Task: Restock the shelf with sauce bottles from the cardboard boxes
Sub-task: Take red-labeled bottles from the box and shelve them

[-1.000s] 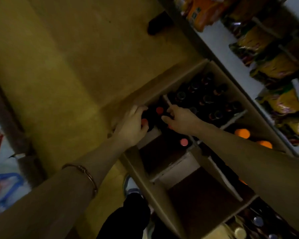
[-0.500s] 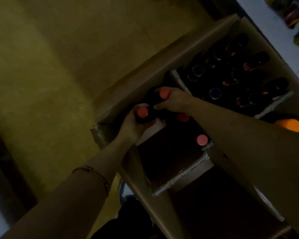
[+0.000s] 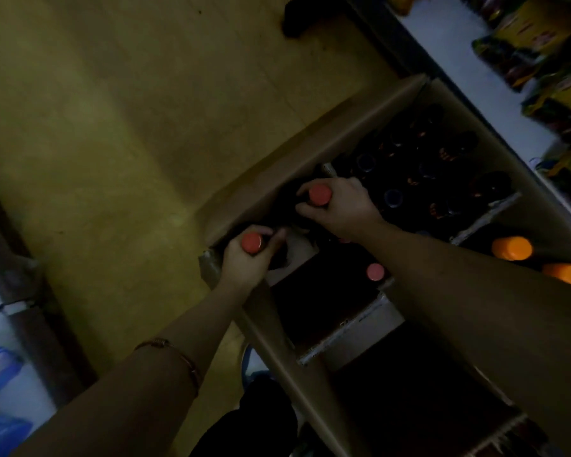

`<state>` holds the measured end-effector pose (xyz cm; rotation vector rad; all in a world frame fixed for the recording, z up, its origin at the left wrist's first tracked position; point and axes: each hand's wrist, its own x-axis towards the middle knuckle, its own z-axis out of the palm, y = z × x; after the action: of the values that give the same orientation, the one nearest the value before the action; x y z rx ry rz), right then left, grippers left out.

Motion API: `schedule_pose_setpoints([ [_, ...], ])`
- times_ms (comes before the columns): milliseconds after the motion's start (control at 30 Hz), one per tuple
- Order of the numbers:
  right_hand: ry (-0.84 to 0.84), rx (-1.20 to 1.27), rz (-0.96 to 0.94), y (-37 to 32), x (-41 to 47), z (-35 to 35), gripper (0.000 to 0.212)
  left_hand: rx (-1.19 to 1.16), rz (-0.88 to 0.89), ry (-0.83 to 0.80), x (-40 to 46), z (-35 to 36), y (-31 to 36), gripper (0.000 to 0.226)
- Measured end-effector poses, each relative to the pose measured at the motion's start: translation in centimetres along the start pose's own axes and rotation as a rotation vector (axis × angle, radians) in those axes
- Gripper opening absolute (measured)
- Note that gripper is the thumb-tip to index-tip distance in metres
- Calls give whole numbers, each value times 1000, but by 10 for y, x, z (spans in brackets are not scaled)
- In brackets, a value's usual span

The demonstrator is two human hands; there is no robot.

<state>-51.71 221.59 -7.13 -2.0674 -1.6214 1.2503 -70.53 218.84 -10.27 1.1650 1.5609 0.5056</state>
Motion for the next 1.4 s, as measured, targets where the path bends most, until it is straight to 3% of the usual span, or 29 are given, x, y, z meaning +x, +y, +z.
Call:
schedule_pose_setpoints([
  [233, 78, 70, -93, -58, -76, -79, 30, -3, 146, -51, -62, -28, 91, 26],
  [467, 242, 152, -158, -117, -179, -183, 5, -43, 409, -23, -140, -52, 221, 44],
  [600, 387, 157, -175, -156, -244, -239, 2, -18, 559, -101, -189, -66, 301, 38],
  [667, 464, 184, -187, -178, -278, -267, 9, -30, 625, -166, -216, -70, 342, 31],
  [767, 606, 261, -236, -210, -329, -303, 44, -22, 697, -249, -255, -72, 401, 25],
  [833, 718, 336, -254, -228, -364, -321, 55, -45, 735, -303, -279, -73, 433, 22],
  [1033, 987, 488, -179, -270, -462, -363, 28, -122, 890, -521, -336, -75, 514, 23],
  [1400, 1424, 417, 36, -334, -612, -415, 27, -105, 1110, -1166, -450, -62, 657, 27],
])
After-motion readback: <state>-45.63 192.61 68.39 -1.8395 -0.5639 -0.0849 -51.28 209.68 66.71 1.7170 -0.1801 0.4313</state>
